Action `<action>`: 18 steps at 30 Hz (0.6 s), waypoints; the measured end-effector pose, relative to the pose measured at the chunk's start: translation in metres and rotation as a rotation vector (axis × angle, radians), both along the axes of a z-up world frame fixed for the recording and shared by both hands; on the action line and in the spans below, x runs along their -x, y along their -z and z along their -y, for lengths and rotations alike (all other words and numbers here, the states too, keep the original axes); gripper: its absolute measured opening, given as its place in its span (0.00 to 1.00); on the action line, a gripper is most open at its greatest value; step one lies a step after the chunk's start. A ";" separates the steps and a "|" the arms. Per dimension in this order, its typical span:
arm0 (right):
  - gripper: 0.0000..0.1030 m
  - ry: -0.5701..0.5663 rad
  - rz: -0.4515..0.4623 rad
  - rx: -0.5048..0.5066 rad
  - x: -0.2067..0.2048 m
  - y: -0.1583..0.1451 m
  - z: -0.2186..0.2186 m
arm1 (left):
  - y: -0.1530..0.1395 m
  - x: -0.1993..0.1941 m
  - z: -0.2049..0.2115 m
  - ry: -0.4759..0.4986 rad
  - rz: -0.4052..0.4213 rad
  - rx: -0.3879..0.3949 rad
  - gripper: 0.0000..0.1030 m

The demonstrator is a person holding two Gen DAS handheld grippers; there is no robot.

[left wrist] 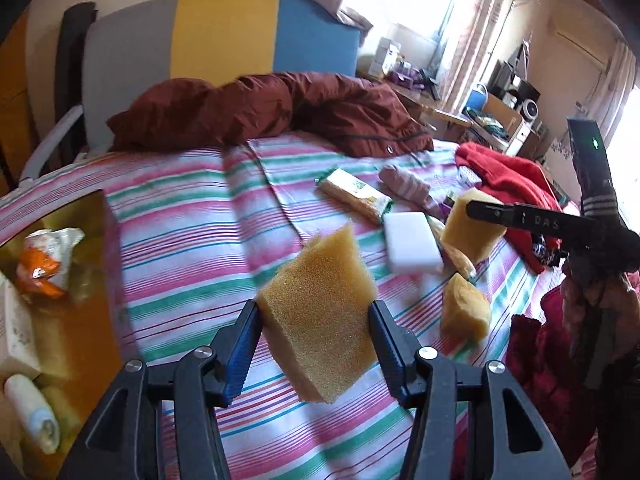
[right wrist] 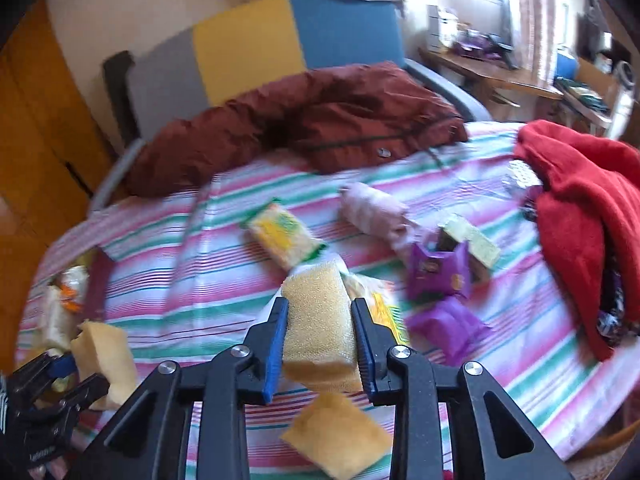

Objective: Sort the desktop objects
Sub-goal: 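Carry both sponges over the gold tray and open both tools to drop them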

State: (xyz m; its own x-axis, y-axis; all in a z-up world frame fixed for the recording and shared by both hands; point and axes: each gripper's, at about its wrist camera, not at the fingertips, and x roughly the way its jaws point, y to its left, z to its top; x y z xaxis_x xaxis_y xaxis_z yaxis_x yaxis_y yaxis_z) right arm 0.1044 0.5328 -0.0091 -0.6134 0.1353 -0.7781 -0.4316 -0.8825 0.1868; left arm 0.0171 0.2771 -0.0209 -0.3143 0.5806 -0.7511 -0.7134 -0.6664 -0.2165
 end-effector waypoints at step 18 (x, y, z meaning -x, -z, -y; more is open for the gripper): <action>0.31 -0.367 -0.093 0.027 0.055 -0.039 0.150 | -0.027 0.015 0.109 -0.192 -0.040 -0.060 0.54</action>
